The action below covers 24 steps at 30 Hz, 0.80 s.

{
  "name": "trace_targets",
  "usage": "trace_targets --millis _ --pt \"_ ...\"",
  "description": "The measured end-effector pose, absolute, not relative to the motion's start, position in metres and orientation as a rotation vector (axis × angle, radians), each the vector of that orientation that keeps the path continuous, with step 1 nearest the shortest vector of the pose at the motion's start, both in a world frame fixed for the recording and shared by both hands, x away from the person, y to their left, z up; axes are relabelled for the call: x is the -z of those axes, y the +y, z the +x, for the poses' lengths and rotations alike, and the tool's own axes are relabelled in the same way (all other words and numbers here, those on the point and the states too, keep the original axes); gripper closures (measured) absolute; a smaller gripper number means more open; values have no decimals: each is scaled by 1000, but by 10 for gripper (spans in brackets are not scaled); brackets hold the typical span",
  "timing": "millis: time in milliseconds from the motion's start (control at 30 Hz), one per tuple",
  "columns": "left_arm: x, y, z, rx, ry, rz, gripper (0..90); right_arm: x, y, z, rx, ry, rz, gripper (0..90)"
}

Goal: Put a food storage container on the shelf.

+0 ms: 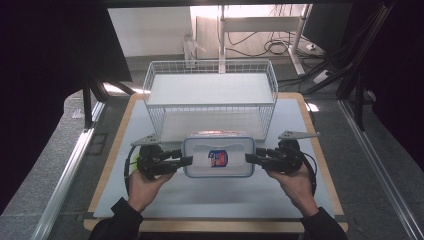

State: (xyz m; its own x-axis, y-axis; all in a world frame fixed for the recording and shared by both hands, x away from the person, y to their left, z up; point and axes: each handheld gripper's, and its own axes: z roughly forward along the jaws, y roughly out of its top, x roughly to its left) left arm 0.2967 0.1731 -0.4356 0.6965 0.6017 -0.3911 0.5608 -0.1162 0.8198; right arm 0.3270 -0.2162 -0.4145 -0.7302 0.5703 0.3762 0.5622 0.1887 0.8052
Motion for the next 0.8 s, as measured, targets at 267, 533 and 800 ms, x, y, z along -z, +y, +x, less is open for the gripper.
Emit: trace_targets --millis 267,533,800 --pt "420 177 305 -64 913 1766 502 397 -212 337 -1638 2398 1115 530" --pt "398 183 319 -85 914 1770 502 382 -206 352 -1673 2384 1107 530" --pt "377 189 333 -102 910 1755 503 359 -199 368 -1692 2352 1084 529"
